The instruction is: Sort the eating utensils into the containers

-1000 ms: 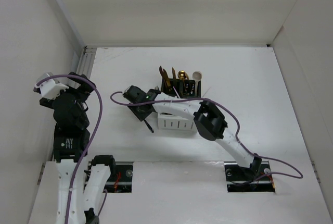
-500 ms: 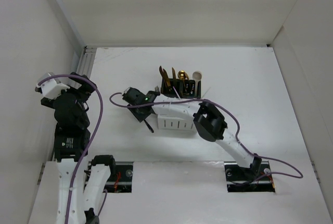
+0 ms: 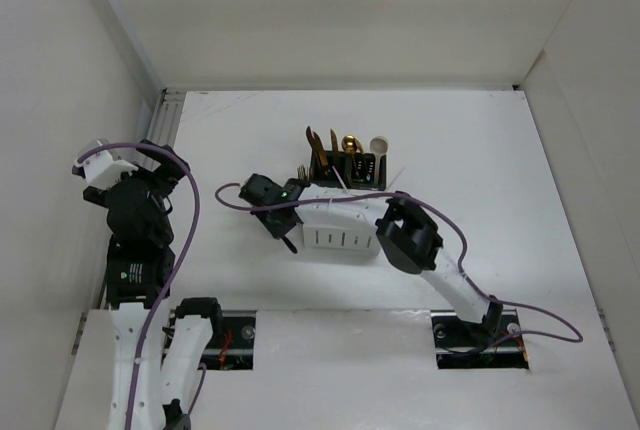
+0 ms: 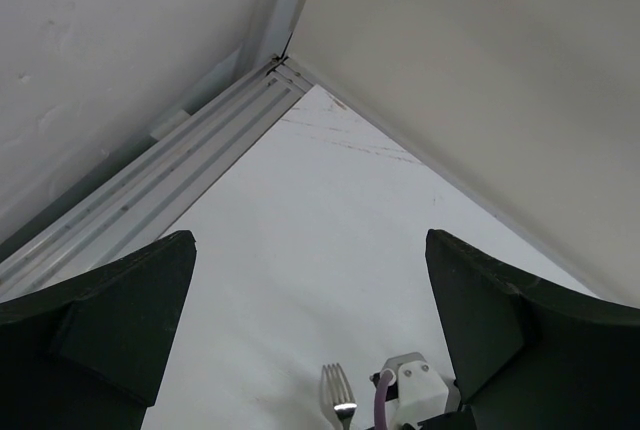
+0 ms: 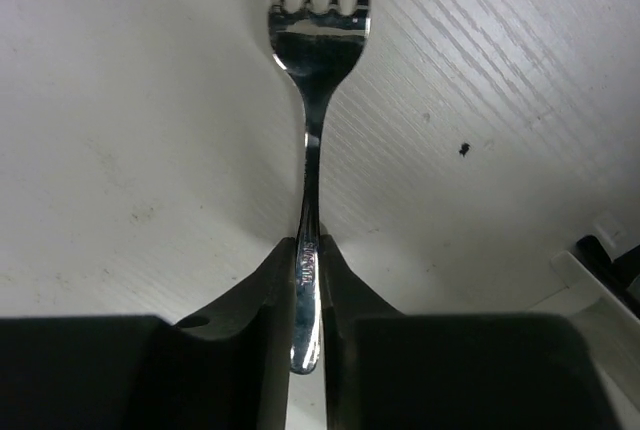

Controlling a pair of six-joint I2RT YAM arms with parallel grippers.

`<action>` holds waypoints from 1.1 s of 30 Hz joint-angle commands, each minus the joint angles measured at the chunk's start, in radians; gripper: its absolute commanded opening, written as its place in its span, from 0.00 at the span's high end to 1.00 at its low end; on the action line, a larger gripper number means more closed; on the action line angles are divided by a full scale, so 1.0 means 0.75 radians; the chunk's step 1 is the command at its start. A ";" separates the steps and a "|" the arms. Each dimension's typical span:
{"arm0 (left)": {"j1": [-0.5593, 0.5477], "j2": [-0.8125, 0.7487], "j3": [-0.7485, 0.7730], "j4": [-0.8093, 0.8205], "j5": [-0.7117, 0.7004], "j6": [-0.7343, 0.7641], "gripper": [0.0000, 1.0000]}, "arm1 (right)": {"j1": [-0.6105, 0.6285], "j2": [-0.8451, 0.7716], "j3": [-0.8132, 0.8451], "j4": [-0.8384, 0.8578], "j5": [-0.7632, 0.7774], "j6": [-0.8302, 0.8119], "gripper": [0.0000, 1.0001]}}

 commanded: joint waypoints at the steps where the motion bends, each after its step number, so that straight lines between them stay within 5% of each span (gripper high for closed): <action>1: 0.006 -0.011 -0.009 0.048 0.013 -0.010 0.01 | 0.008 0.140 0.058 -0.076 0.000 0.003 0.85; 3: 0.006 -0.011 -0.022 0.035 0.013 -0.010 0.01 | 0.008 0.167 0.113 -0.076 0.015 0.003 1.00; 16: 0.006 -0.011 -0.022 0.023 0.013 -0.010 0.01 | 0.008 -0.152 -0.081 0.239 0.031 -0.040 1.00; 27: -0.006 -0.011 -0.022 0.011 0.013 -0.010 0.01 | 0.008 -0.095 -0.007 0.200 -0.018 -0.066 1.00; 29: -0.006 -0.011 -0.022 0.011 0.013 -0.010 0.01 | 0.020 -0.095 0.013 0.249 -0.091 -0.127 0.89; 31: -0.006 -0.011 -0.022 0.011 0.013 -0.010 0.01 | 0.020 -0.081 0.028 0.282 -0.128 -0.189 0.67; 33: -0.006 -0.011 -0.022 0.011 0.013 -0.010 0.01 | 0.020 -0.066 0.048 0.314 -0.153 -0.205 0.57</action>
